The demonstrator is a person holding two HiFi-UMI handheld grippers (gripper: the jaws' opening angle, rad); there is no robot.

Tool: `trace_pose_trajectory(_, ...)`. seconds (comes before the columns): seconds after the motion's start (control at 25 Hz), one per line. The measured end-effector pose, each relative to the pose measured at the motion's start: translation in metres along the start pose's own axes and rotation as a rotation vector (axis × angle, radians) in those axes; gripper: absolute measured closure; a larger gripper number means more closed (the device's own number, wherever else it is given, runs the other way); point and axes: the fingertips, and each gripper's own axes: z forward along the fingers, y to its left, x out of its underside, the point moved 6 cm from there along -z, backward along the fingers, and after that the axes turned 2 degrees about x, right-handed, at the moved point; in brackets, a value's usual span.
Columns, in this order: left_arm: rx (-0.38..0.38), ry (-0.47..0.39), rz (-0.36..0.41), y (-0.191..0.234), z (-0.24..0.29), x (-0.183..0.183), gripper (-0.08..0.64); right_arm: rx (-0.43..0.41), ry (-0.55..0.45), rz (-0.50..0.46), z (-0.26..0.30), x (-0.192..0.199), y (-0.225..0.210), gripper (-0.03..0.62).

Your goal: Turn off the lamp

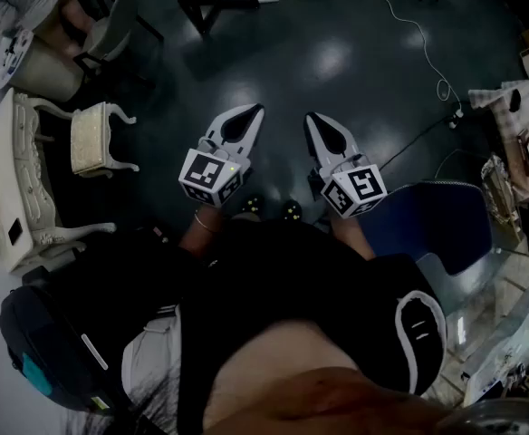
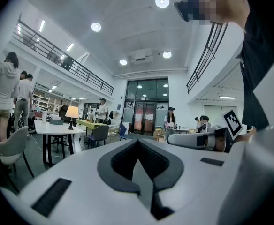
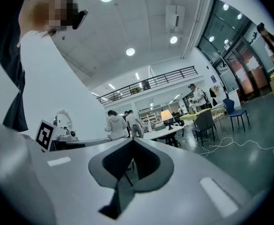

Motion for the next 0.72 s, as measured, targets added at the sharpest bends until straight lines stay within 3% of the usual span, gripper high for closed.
trace_pose_trajectory(0.72, 0.010, -0.048, 0.023, -0.045, 0.048, 0.009, 0.554, 0.004, -0.033, 0.019, -0.051, -0.008, -0.054, 0.592)
